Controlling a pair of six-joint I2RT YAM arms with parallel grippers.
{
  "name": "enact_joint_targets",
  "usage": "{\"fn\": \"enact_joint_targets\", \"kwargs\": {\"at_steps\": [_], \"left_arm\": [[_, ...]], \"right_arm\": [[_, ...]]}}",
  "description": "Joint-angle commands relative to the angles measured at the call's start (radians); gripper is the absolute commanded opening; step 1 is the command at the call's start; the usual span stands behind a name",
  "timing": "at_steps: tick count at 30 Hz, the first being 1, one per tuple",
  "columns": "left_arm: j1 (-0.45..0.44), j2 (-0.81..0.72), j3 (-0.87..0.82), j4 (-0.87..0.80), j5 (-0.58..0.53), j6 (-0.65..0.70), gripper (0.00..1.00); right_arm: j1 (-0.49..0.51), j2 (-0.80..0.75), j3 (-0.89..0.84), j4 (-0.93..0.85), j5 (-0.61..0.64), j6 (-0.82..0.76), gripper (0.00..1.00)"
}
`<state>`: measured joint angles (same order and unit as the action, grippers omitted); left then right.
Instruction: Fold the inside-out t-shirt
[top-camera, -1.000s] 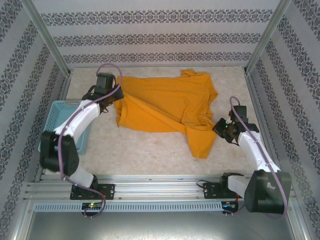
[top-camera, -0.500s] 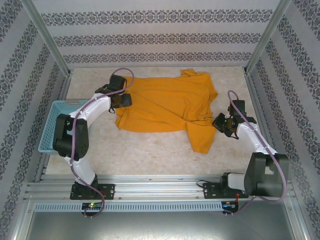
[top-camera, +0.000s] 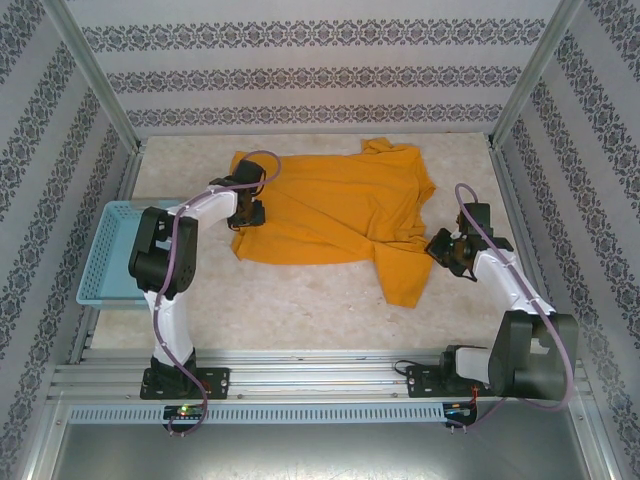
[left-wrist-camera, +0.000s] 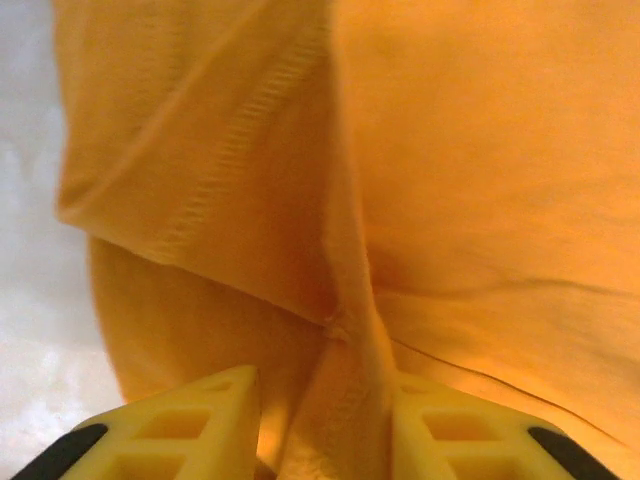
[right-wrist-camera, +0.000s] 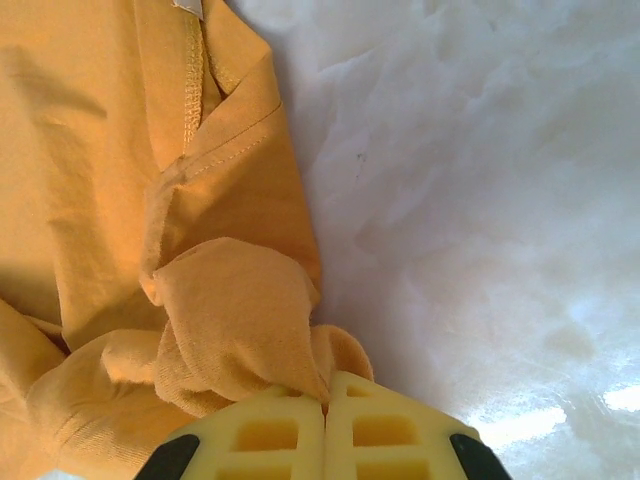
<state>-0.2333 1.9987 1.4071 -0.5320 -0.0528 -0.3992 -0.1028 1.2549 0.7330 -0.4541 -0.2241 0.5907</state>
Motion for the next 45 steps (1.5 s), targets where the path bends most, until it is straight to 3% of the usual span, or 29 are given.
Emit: {"fn": "enact_joint_targets", "kwargs": {"at_steps": [1,3,5,10,13,16,19,23,28,33,38,42,45], "left_arm": [[0.020,-0.028,0.003,0.028,0.007,0.012,0.25],[0.027,-0.046,-0.021,0.051,0.010,0.012,0.16],[0.032,-0.070,-0.049,0.059,0.008,0.005,0.00],[0.042,-0.286,-0.232,0.146,0.037,-0.032,0.00],[0.042,-0.529,-0.425,0.235,0.030,-0.085,0.00],[0.041,-0.744,-0.588,0.272,0.078,-0.137,0.00],[0.041,-0.853,-0.686,0.241,0.146,-0.166,0.00],[0.041,-0.903,-0.796,0.241,0.223,-0.214,0.00],[0.041,-0.917,-0.862,0.244,0.212,-0.246,0.00],[0.040,-0.907,-0.852,0.230,0.146,-0.262,0.00],[0.043,-0.933,-0.849,0.212,0.059,-0.270,0.00],[0.045,-0.974,-0.857,0.215,0.034,-0.263,0.00],[0.045,-1.008,-0.870,0.221,0.034,-0.259,0.00]], "right_arm": [[-0.009,-0.028,-0.015,-0.024,0.045,-0.035,0.00],[-0.008,-0.028,-0.015,-0.032,0.055,-0.038,0.00],[-0.009,-0.026,-0.014,-0.037,0.062,-0.039,0.00],[-0.014,-0.021,0.005,-0.068,0.095,-0.056,0.02],[-0.002,-0.040,0.026,-0.129,0.185,-0.071,0.18],[0.070,-0.147,0.002,-0.164,0.315,-0.074,0.44],[0.159,-0.242,-0.007,-0.222,0.358,-0.080,0.55],[0.277,-0.264,-0.024,-0.218,0.353,-0.095,0.59],[0.345,-0.085,0.019,-0.177,0.355,-0.136,0.60],[0.425,0.094,0.149,-0.233,0.543,-0.128,0.57],[0.391,0.209,0.220,-0.245,0.660,-0.122,0.43],[0.362,0.260,0.280,-0.276,0.683,-0.158,0.45],[0.417,0.273,0.307,-0.296,0.683,-0.176,0.50]]}}
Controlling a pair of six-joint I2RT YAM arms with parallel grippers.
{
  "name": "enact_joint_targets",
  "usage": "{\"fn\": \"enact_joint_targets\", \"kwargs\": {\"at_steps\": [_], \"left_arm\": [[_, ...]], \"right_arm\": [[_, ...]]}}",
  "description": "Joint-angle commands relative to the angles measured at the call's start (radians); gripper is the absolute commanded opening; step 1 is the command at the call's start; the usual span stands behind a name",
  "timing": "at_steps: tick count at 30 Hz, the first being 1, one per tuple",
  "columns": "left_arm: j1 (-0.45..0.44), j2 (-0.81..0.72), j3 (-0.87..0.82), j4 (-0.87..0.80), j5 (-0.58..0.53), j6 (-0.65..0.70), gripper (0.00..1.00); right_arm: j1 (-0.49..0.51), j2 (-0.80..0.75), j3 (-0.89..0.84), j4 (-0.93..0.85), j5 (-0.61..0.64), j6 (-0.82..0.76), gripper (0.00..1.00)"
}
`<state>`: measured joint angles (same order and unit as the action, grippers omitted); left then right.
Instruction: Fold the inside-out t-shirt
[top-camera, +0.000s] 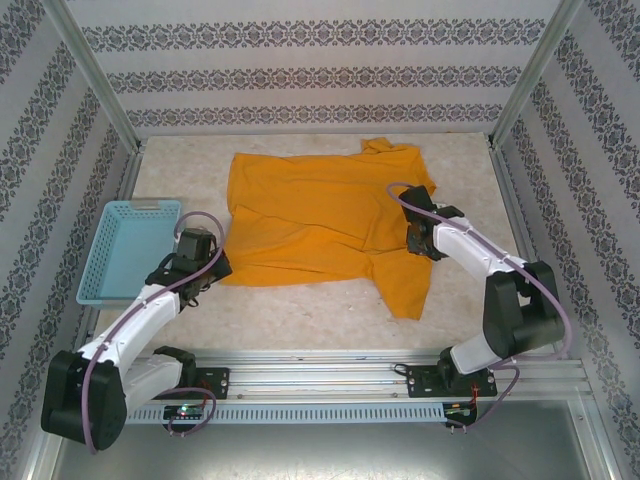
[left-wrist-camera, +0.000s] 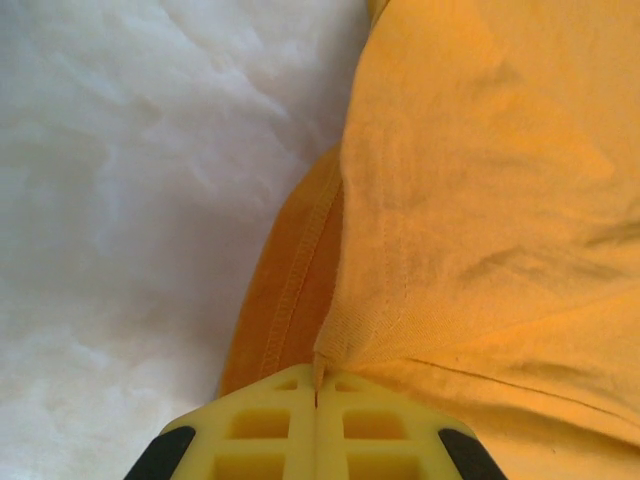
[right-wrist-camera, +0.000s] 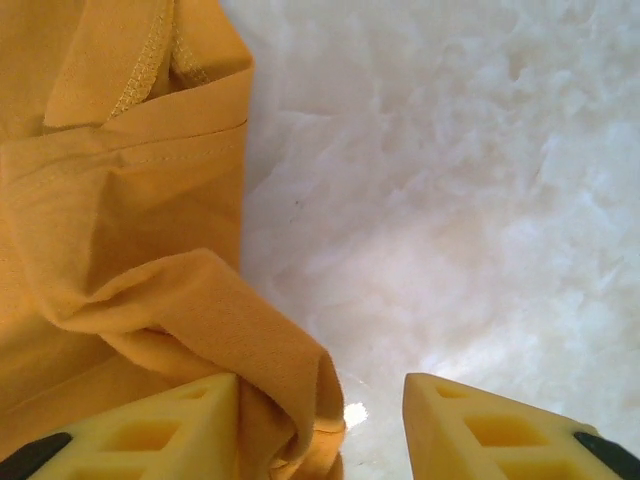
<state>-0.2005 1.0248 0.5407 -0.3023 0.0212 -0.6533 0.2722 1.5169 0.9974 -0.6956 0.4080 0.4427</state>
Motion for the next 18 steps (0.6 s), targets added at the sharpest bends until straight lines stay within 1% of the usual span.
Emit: {"fn": "enact_joint_targets", "kwargs": {"at_steps": [1,5,7,8,11,12,14,16,18], "left_arm": [[0.012,-0.041,-0.010,-0.006,-0.039,-0.006,0.00],[0.012,-0.050,-0.023,-0.005,-0.028,-0.009,0.00],[0.013,-0.048,-0.026,-0.005,-0.028,-0.005,0.00],[0.012,-0.048,-0.026,-0.008,-0.030,-0.002,0.00],[0.012,-0.049,-0.019,-0.020,-0.048,0.009,0.00],[0.012,-0.052,-0.016,-0.031,-0.059,0.010,0.00],[0.013,-0.062,-0.010,-0.038,-0.071,0.012,0.00],[0.012,-0.075,0.003,-0.057,-0.086,0.015,0.00],[0.012,-0.100,0.002,-0.084,-0.128,0.014,0.00]], "right_arm": [[0.069,0.018,0.054,-0.067,0.060,-0.035,0.52],[0.139,0.065,0.102,-0.107,0.100,-0.042,0.57],[0.140,0.111,0.111,-0.088,0.064,-0.051,0.59],[0.136,0.148,0.124,-0.091,0.054,-0.053,0.58],[0.125,0.246,0.175,-0.119,0.078,-0.057,0.54],[0.118,0.270,0.186,-0.122,0.080,-0.063,0.50],[0.091,0.299,0.203,-0.130,0.117,-0.058,0.39],[0.055,0.285,0.203,-0.128,0.143,-0.046,0.25],[0.005,0.234,0.189,-0.114,0.117,-0.036,0.13]]}}
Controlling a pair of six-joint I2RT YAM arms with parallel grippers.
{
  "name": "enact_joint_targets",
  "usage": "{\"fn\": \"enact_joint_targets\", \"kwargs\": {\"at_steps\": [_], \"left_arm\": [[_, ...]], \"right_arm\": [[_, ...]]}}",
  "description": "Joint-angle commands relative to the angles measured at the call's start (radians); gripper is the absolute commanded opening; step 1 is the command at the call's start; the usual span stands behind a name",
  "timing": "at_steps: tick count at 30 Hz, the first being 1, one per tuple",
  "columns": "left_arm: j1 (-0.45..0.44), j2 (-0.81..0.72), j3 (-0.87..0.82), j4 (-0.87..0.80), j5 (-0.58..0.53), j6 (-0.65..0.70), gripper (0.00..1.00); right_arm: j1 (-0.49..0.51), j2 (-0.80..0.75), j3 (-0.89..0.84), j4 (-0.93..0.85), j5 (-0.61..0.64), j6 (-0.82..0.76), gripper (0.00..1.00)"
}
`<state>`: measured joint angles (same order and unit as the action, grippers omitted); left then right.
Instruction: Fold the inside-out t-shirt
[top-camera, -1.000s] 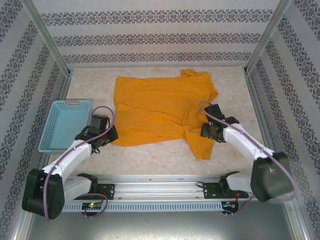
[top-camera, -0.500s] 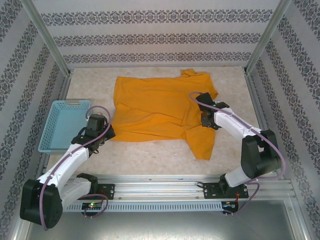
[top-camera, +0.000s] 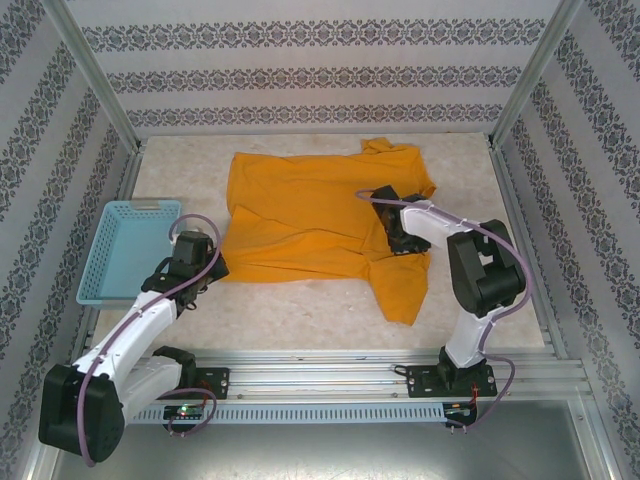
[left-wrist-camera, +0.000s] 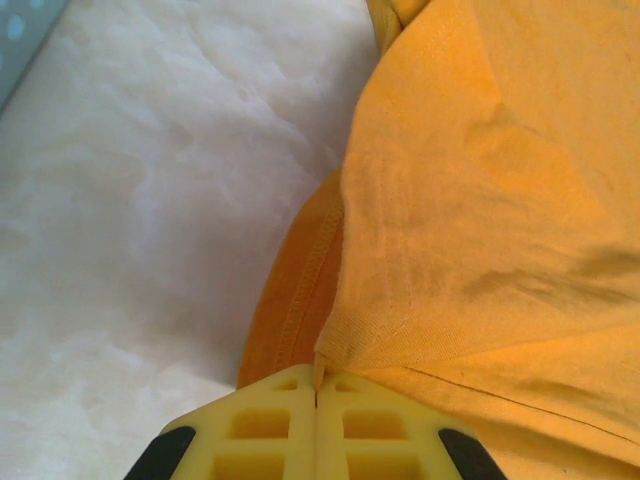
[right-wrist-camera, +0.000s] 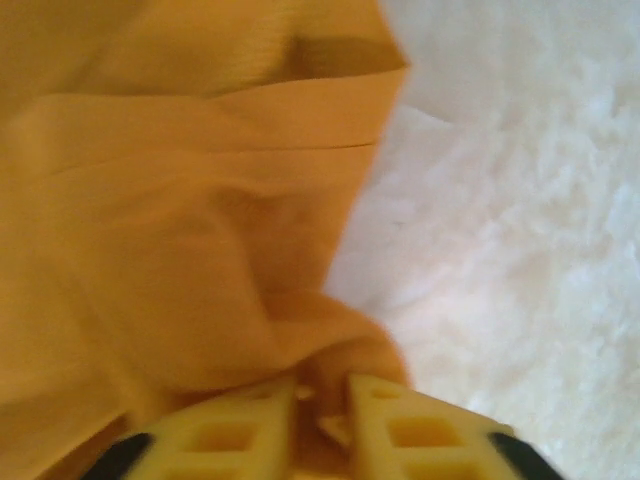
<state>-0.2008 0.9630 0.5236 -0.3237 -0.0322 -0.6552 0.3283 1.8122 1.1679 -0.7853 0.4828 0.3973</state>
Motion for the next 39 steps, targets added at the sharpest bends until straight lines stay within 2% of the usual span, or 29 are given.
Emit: {"fn": "enact_joint_targets", "kwargs": {"at_steps": [1,3,8,11,12,15,18,21,24,28,31,33,35,36,39], "left_arm": [[0.013,-0.059,0.009,-0.077,-0.106,0.009,0.00],[0.012,-0.098,-0.010,-0.092,-0.139,-0.003,0.00],[0.011,-0.159,-0.051,-0.088,-0.146,-0.020,0.00],[0.011,-0.141,-0.064,-0.038,-0.074,0.009,0.00],[0.011,-0.118,-0.058,-0.032,-0.049,0.015,0.00],[0.011,-0.051,-0.042,-0.028,-0.019,0.016,0.00],[0.011,-0.027,-0.043,-0.024,-0.035,0.007,0.00],[0.011,-0.037,-0.046,-0.021,-0.043,0.001,0.01],[0.011,-0.047,-0.047,-0.023,-0.048,-0.005,0.02],[0.013,-0.042,-0.049,-0.023,-0.055,-0.009,0.02],[0.013,-0.041,-0.056,-0.020,-0.058,-0.020,0.02],[0.012,-0.046,-0.056,-0.027,-0.067,-0.024,0.02],[0.012,-0.058,-0.055,-0.034,-0.080,-0.023,0.02],[0.013,-0.066,-0.058,-0.037,-0.092,-0.020,0.01],[0.012,-0.092,-0.071,-0.046,-0.120,-0.025,0.00]], "right_arm": [[-0.082,-0.099,0.004,-0.005,0.011,0.012,0.07],[-0.146,-0.174,-0.028,0.041,-0.085,0.018,0.00],[-0.294,-0.280,-0.113,0.140,-0.349,0.050,0.01],[-0.311,-0.270,-0.127,0.162,-0.414,0.047,0.02],[-0.298,-0.263,-0.125,0.164,-0.442,0.038,0.07],[-0.216,-0.281,-0.128,0.181,-0.439,0.008,0.37],[-0.133,-0.286,-0.135,0.198,-0.421,-0.015,0.55],[-0.097,-0.222,-0.102,0.175,-0.407,-0.029,0.60],[-0.080,-0.121,-0.043,0.119,-0.356,-0.039,0.61],[-0.062,-0.028,0.012,0.078,-0.321,-0.055,0.56],[-0.070,-0.016,0.027,0.077,-0.310,-0.047,0.29],[-0.110,-0.041,0.025,0.077,-0.283,-0.023,0.13],[-0.176,-0.083,0.007,0.095,-0.296,0.004,0.03],[-0.220,-0.110,-0.009,0.113,-0.318,0.015,0.00],[-0.321,-0.174,-0.045,0.160,-0.411,0.044,0.00]]}}
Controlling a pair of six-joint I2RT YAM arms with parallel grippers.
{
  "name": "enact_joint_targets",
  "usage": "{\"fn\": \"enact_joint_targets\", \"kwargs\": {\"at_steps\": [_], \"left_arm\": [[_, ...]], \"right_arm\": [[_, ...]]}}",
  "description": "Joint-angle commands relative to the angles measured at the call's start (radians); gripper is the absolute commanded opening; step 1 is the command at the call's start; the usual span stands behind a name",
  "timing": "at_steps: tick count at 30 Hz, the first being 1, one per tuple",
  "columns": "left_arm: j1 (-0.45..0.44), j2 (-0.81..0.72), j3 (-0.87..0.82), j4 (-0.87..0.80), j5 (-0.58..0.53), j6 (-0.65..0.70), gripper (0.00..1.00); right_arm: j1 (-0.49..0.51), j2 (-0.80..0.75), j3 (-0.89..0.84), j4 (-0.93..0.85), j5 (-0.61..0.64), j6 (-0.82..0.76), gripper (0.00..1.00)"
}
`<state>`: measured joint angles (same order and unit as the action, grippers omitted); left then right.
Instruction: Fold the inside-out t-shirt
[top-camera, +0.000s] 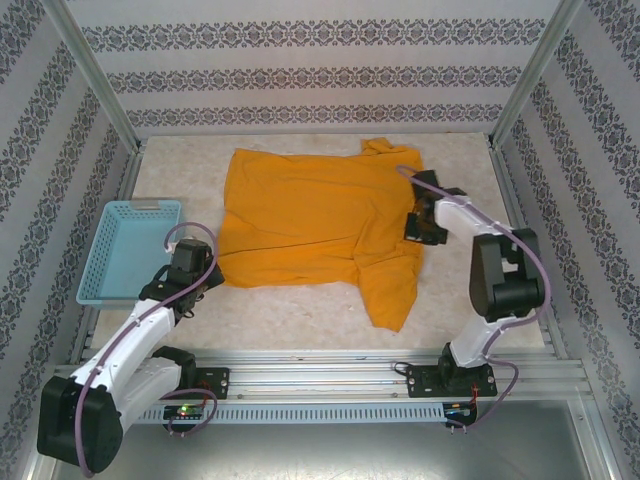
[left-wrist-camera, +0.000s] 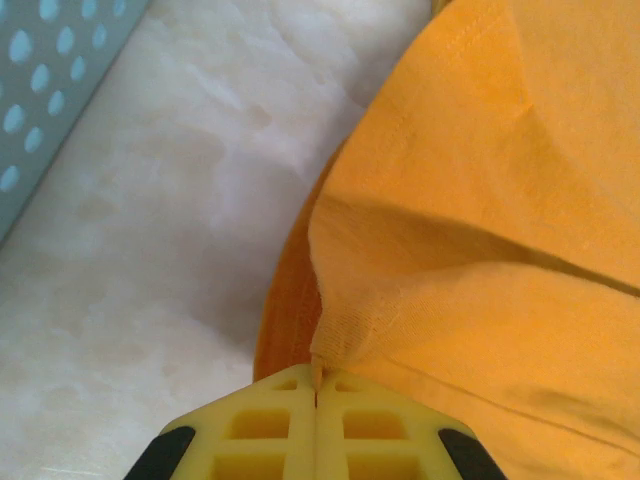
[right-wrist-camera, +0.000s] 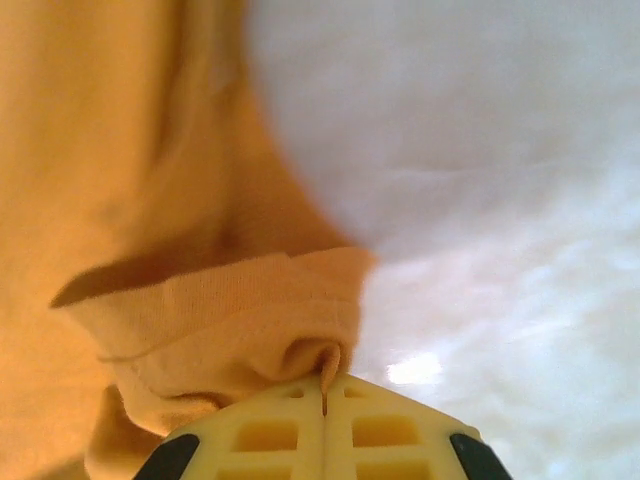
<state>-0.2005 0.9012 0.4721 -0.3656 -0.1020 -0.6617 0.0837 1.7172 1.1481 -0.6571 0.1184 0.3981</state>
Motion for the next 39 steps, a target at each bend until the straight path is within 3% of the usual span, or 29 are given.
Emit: {"fn": "enact_joint_targets", "kwargs": {"at_steps": [1,7,8,12,16,21,24,26,31,35,37,39], "left_arm": [[0.014,-0.038,-0.025,-0.006,-0.055,-0.026,0.00],[0.013,-0.029,-0.043,0.039,-0.018,-0.037,0.00],[0.013,-0.016,-0.037,0.047,-0.008,-0.029,0.00],[0.013,0.074,0.006,0.077,0.053,0.006,0.00],[0.013,0.174,0.062,0.086,0.097,0.026,0.00],[0.016,0.197,0.068,0.125,0.084,0.034,0.00],[0.018,0.208,0.077,0.126,0.071,0.028,0.00],[0.019,0.216,0.092,0.126,0.075,0.023,0.00],[0.018,0.207,0.106,0.124,0.104,0.017,0.00],[0.020,0.187,0.096,0.108,0.099,0.012,0.00],[0.021,0.180,0.092,0.099,0.086,0.015,0.00],[0.026,0.176,0.088,0.096,0.071,0.015,0.00]], "right_arm": [[-0.093,-0.087,-0.028,0.043,-0.076,0.046,0.00],[-0.114,0.008,0.058,0.036,-0.153,0.056,0.00],[-0.117,0.034,0.075,0.038,-0.159,0.057,0.06],[-0.118,0.072,0.131,0.008,-0.153,0.046,0.44],[-0.079,-0.080,0.060,-0.020,-0.105,0.035,0.57],[0.100,-0.346,-0.148,-0.076,-0.031,0.055,0.63],[0.120,-0.411,-0.267,-0.027,-0.114,0.112,0.61],[0.127,-0.409,-0.305,0.005,-0.098,0.131,0.60],[0.125,-0.284,-0.318,0.084,-0.107,0.130,0.58],[0.119,-0.178,-0.285,0.092,-0.134,0.119,0.35],[0.107,-0.203,-0.287,0.078,-0.086,0.119,0.18],[0.079,-0.293,-0.310,0.085,-0.059,0.113,0.07]]}}
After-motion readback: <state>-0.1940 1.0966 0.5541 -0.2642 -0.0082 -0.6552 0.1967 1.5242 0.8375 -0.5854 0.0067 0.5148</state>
